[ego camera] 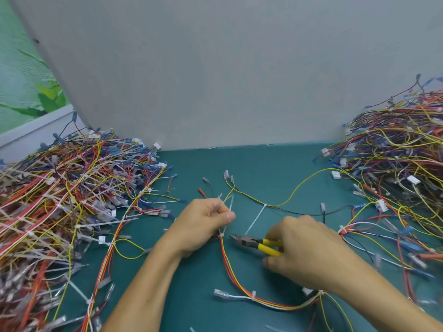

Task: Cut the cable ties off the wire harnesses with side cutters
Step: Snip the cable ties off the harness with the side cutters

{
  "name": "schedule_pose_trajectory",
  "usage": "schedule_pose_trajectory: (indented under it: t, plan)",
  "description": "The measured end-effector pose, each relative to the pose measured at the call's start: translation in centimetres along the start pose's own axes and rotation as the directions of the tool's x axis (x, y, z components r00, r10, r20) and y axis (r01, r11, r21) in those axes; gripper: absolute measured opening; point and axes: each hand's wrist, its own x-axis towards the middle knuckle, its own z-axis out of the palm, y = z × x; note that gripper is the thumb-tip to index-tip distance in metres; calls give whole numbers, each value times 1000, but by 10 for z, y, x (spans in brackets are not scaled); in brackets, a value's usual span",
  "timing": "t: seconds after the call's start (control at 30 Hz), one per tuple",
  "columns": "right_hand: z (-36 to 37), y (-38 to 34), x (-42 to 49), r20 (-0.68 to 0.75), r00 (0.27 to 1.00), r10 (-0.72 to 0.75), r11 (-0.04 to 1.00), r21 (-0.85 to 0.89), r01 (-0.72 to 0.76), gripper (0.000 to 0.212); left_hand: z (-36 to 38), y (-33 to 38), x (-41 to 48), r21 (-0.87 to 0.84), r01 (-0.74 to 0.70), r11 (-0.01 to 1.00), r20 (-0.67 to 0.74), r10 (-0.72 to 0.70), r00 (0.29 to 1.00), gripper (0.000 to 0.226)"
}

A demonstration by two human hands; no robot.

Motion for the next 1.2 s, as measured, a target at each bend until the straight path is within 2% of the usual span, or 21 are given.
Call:
schedule_pose_trajectory:
  t: [0.57,1.2]
  plan:
    - [11,-10,1,-37,998,41,997,71,-38,27,1,-2,2,-16,-8,1000,-10,7,1000,20]
    - [19,-13,2,-64,998,-4,998,-64,0,25,1,-4,2,11,-13,1000,-14,13,1000,24]
